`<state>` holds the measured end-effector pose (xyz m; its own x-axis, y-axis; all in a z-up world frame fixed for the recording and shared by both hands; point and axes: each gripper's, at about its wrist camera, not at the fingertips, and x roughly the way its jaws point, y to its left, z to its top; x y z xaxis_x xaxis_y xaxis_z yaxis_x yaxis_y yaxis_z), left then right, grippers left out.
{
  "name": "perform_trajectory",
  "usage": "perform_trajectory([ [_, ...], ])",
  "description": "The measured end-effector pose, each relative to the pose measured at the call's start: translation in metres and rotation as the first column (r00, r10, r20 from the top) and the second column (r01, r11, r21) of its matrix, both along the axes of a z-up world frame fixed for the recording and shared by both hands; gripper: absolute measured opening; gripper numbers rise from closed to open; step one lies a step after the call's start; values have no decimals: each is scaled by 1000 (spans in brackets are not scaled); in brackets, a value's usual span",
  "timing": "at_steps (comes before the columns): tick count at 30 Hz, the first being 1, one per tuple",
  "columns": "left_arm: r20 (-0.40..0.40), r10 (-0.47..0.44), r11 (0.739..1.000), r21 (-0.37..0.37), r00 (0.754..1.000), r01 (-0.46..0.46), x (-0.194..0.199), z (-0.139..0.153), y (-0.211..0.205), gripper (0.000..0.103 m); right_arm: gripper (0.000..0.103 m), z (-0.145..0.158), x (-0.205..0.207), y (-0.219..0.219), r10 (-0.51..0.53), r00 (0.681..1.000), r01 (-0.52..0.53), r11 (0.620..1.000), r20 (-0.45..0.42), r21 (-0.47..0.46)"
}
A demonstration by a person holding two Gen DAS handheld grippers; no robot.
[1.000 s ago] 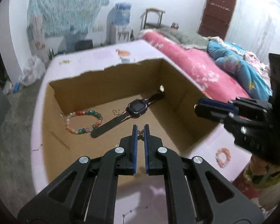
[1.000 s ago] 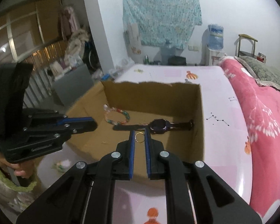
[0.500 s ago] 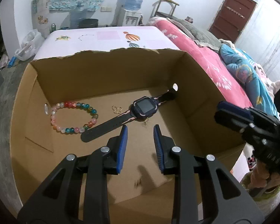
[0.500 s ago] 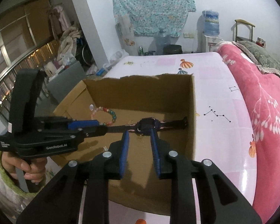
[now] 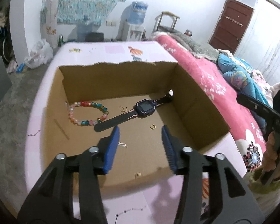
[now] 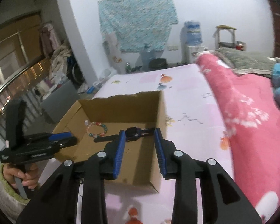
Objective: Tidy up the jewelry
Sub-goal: 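Carry the charm with the left tool into the box while the right tool drops the ring in, then withdraw both open tools from the box back over the table, then grasp the peach beaded bracelet with the right tool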
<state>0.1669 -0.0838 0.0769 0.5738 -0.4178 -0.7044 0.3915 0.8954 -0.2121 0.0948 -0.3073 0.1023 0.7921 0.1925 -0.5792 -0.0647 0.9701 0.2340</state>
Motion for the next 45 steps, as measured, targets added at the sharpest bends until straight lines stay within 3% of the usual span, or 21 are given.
perform_trajectory([
  [4,45,-13,999,33,999,11,-35,9,5,69,32,-5,-34,-22,-94,995,93,995,-38,-25],
  [6,52,-26,998,56,998,23,-51,9,5,80,32,-17,-50,-33,-144,985,141,989,-94,-33],
  [8,46,-56,996,76,997,52,-68,6,4,84,32,-31,-60,-40,-169,975,166,986,-145,-30],
  [14,-35,-72,990,122,997,76,-91,-28,-1,88,32,-91,-75,-33,-192,922,195,981,-336,-24],
  [18,-87,-35,978,203,996,52,-95,-61,-7,88,32,-118,-75,-24,-189,898,194,981,-397,-27],
  [22,-128,5,960,277,992,31,-95,-87,-11,88,27,-130,-75,-18,-190,886,189,981,-422,-43],
  [25,-144,23,959,282,989,18,-95,-97,-9,88,15,-136,-75,-14,-188,877,183,982,-442,-54],
  [29,-157,43,963,269,987,1,-92,-102,-2,88,11,-138,-73,-10,-184,876,182,982,-445,-48],
  [36,-171,75,955,297,982,-21,-92,-109,7,88,10,-141,-63,21,-102,886,106,994,-452,-16],
  [45,-161,116,952,298,980,-64,-95,-108,14,88,10,-141,-40,89,87,897,-77,996,-433,41],
])
